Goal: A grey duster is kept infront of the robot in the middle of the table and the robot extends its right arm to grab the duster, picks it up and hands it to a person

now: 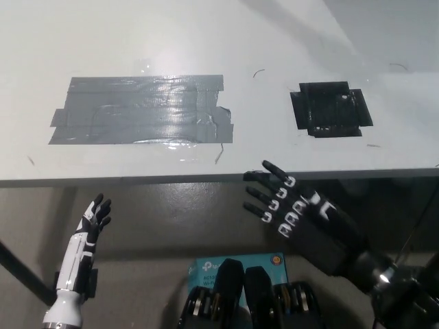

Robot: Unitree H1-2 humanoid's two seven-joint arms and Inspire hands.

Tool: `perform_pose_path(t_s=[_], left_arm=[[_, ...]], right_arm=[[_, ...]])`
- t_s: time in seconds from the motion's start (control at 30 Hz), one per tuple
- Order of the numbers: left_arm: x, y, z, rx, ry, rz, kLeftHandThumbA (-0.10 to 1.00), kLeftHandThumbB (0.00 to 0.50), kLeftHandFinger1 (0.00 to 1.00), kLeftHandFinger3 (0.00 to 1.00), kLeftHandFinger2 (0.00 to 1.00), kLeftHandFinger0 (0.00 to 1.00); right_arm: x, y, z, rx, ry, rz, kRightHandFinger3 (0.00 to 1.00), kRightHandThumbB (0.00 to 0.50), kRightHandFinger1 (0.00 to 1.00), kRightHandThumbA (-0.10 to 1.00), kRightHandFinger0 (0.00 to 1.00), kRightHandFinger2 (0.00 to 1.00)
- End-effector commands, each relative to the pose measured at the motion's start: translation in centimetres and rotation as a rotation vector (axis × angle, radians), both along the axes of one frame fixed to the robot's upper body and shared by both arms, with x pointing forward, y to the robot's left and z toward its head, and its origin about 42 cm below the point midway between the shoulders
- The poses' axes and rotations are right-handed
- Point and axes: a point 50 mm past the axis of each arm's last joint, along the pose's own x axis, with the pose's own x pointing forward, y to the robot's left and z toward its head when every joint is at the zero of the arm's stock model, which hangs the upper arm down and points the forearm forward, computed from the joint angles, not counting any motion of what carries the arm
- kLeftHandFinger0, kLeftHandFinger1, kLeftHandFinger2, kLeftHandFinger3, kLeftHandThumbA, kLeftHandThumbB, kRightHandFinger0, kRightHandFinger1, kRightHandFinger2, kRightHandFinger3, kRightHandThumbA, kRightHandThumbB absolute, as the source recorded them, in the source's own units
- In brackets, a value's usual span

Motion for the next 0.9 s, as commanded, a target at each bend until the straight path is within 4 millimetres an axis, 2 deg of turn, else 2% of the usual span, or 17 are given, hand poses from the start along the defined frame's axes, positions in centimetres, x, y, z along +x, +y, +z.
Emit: perform_pose_path(t_s=[0.0,0.03,0.07,0.17,0.23,0.27,0.3,0.47,0.6,0.87], left_arm=[[0.0,0.5,0.7,0.007,-0.046,0.002,1.0,0.337,1.0,1.0,1.0,1.0],[-0.1,0.5,0.6,0.007,-0.044,0.001,1.0,0.336,1.0,1.0,1.0,1.0],[-0.3,0.3,0.4,0.003,-0.039,-0.003,1.0,0.333,1.0,1.0,1.0,1.0],[-0.8,0.1,-0.3,0.002,-0.02,0.0,1.0,0.329,1.0,1.0,1.0,1.0],[-1.1,0.1,-0.5,0.0,-0.014,0.001,1.0,0.345,1.0,1.0,1.0,1.0],[-1.5,0.0,-0.6,-0.001,-0.003,0.002,1.0,0.354,1.0,1.0,1.0,1.0],[-1.6,0.0,-0.7,0.0,0.001,0.002,1.0,0.36,1.0,1.0,1.0,1.0],[-2.2,-0.2,-1.1,-0.003,0.013,0.0,1.0,0.383,1.0,1.0,1.0,1.0],[-3.1,-0.2,-1.5,-0.006,0.021,-0.005,1.0,0.397,1.0,1.0,1.0,1.0],[-3.6,0.0,-1.8,-0.003,0.032,-0.009,1.0,0.396,1.0,1.0,1.0,1.0]], right_arm=[[-2.6,-3.2,0.7,-0.401,-0.352,-0.292,1.0,0.471,1.0,1.0,1.0,1.0],[-2.8,-3.5,0.3,-0.431,-0.368,-0.314,1.0,0.467,1.0,1.0,1.0,1.0],[-2.9,-3.9,-0.5,-0.479,-0.403,-0.353,1.0,0.44,1.0,1.0,1.0,1.0],[-3.3,-5.1,-2.6,-0.607,-0.467,-0.45,1.0,0.445,1.0,1.0,1.0,1.0],[-3.5,-5.6,-3.4,-0.664,-0.483,-0.482,1.0,0.435,1.0,1.0,1.0,1.0],[-3.5,-6.3,-4.5,-0.734,-0.488,-0.513,1.0,0.457,1.0,1.0,1.0,1.0],[-3.5,-6.6,-4.9,-0.757,-0.488,-0.524,1.0,0.455,1.0,1.0,1.0,1.0],[-3.4,-7.1,-6.0,-0.812,-0.499,-0.567,1.0,0.411,1.0,1.0,1.0,1.0],[-3.9,-7.2,-7.0,-0.836,-0.492,-0.575,1.0,0.403,1.0,1.0,1.0,1.0],[-3.9,-7.0,-7.9,-0.865,-0.495,-0.578,1.0,0.394,1.0,1.0,1.0,1.0]])
